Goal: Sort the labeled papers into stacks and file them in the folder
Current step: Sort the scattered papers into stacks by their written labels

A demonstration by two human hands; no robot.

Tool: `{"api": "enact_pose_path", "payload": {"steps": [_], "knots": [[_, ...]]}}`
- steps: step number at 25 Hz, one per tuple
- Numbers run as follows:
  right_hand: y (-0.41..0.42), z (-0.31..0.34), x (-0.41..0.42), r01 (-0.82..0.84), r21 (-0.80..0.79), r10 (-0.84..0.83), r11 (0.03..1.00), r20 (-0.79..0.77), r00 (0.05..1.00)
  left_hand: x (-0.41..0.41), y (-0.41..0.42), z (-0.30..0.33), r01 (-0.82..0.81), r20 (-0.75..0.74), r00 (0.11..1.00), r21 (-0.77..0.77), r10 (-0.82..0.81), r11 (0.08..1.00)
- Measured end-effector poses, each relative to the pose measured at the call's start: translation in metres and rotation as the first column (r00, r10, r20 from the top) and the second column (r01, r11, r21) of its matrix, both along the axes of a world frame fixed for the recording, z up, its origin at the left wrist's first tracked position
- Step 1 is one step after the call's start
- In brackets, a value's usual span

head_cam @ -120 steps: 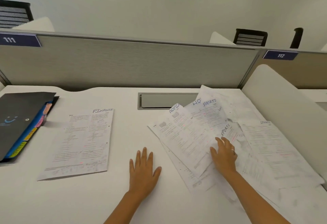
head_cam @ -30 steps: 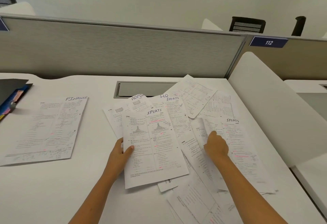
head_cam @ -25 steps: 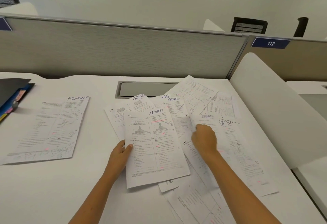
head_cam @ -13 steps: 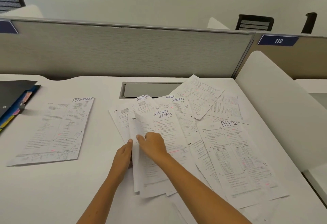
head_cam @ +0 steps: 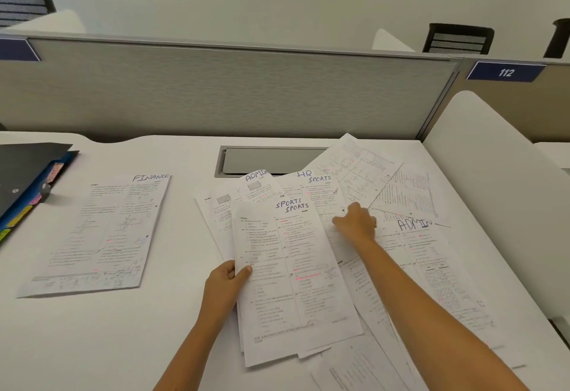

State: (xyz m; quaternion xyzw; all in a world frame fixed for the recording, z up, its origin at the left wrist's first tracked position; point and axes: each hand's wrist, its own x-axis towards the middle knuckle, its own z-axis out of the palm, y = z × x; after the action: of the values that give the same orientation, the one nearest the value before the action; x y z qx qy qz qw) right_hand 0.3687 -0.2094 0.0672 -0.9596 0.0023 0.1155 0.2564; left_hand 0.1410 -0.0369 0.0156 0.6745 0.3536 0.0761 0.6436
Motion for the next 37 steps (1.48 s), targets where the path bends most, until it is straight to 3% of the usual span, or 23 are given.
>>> {"api": "enact_pose_path", "payload": {"steps": [3,7,11,15,18,20,22,26,31,37], "knots": [[-0.005,-0.006,0.017,0.012,-0.061,-0.017,0.998,-0.084,0.996,0.001,0.0,-0.001,0.004,-0.004,1.0,0.012,-0.004,1.0],[-0.002,-0.008,0.029,0.04,0.154,-0.031,0.987,-0.06,0.998,0.002,-0.001,0.001,-0.006,0.01,1.0,-0.009,0.006,1.0],[-0.002,0.024,0.024,-0.029,0.441,-0.073,0.897,0.213,0.974,0.001,0.0,0.001,-0.012,0.007,1.0,0.0,0.012,1.0],[-0.008,0.083,0.027,-0.13,0.657,-0.296,0.743,0.496,0.816,0.001,-0.001,0.002,-0.01,0.009,1.0,0.0,0.01,1.0],[-0.017,0.12,0.032,-0.168,0.719,-0.419,0.674,0.56,0.715,0.001,-0.002,0.004,-0.011,0.01,1.0,-0.002,0.011,1.0],[-0.024,0.132,0.033,-0.15,0.732,-0.428,0.664,0.538,0.726,0.001,-0.003,0.007,-0.016,0.014,1.0,0.014,0.016,1.0],[-0.03,0.127,0.031,-0.106,0.699,-0.362,0.707,0.487,0.795,0.001,-0.002,0.008,-0.017,-0.001,1.0,0.036,0.017,0.999],[-0.033,0.072,0.006,-0.083,0.531,-0.068,0.843,0.259,0.964,0.001,-0.003,0.011,-0.018,-0.04,0.999,0.047,0.02,0.999],[-0.026,-0.005,-0.055,-0.074,0.461,0.083,0.884,0.0,0.997,0.005,-0.009,0.022,-0.059,-0.064,0.996,-0.035,0.057,0.998],[-0.012,-0.006,-0.07,-0.145,0.399,0.122,0.905,0.084,0.989,0.009,-0.01,0.028,-0.068,0.007,0.998,0.041,0.067,0.997]]}}
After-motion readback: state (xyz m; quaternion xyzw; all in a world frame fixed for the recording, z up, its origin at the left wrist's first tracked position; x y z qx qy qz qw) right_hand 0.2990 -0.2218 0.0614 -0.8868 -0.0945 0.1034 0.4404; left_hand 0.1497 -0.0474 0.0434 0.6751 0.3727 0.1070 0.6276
